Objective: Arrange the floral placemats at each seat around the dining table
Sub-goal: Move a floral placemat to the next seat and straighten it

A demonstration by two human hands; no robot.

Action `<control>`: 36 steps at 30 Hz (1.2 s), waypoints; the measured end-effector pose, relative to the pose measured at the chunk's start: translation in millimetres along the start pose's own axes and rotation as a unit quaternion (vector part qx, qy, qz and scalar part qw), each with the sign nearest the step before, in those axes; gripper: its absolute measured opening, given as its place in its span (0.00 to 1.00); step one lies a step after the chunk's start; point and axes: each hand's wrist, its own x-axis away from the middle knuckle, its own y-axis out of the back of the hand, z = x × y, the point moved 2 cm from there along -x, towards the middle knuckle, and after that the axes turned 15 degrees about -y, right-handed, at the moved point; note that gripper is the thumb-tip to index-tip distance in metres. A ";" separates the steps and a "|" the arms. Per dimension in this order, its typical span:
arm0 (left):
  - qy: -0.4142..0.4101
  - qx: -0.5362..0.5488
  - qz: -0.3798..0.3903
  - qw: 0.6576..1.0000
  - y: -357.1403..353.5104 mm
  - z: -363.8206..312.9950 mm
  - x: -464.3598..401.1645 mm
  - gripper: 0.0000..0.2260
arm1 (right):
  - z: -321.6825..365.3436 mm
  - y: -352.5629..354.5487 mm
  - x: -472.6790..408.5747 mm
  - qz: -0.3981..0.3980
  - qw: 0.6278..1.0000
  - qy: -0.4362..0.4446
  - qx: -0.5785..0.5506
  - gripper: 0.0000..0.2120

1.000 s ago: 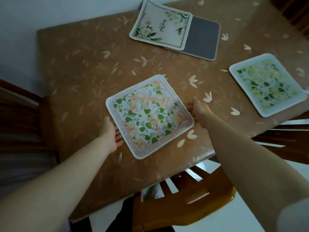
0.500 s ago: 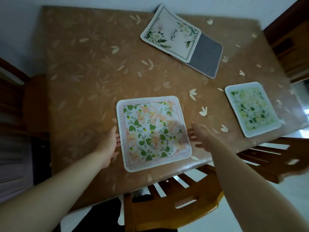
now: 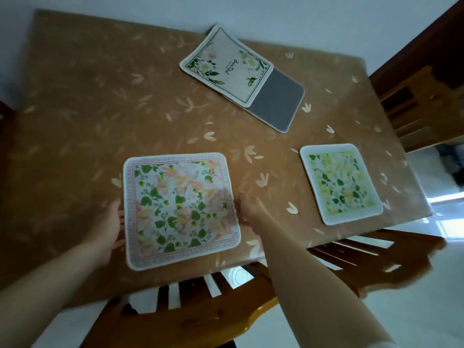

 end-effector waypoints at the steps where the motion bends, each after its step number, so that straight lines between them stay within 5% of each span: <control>1: 0.003 -0.006 -0.004 1.000 -3.9 1.8 1.2 0.22 | -1.0 5.1 -0.6 0.006 1.000 0.000 -0.002 0.19; 7: 0.008 -0.021 -0.034 0.999 -19.0 0.3 10.9 0.24 | -5.7 18.2 -7.8 0.053 0.998 0.016 0.006 0.18; 11: 0.019 -0.064 0.029 0.997 -5.2 -9.1 16.7 0.20 | -7.9 14.0 -16.8 0.049 0.998 0.031 0.034 0.25; 14: -0.058 -0.179 0.089 0.978 3.5 -19.8 9.7 0.17 | -8.2 9.5 -18.2 0.024 0.998 0.047 0.039 0.27; 17: -0.106 -0.253 0.112 0.955 5.8 -35.4 0.2 0.24 | -10.1 5.3 -15.8 0.011 0.998 0.055 -0.027 0.23; 23: 0.016 -0.350 0.255 0.901 17.6 -71.0 -60.1 0.40 | -12.5 -6.3 -8.2 -0.043 0.982 0.048 -0.177 0.20; 28: -0.081 -0.328 0.329 0.882 7.8 -119.7 -121.6 0.35 | -38.5 -39.0 38.3 -0.206 0.899 -0.019 -0.385 0.28; 36: -0.183 -0.338 0.441 0.811 -9.8 -173.3 -151.5 0.30 | -85.0 -187.0 122.9 -0.093 0.707 -0.079 -0.697 0.30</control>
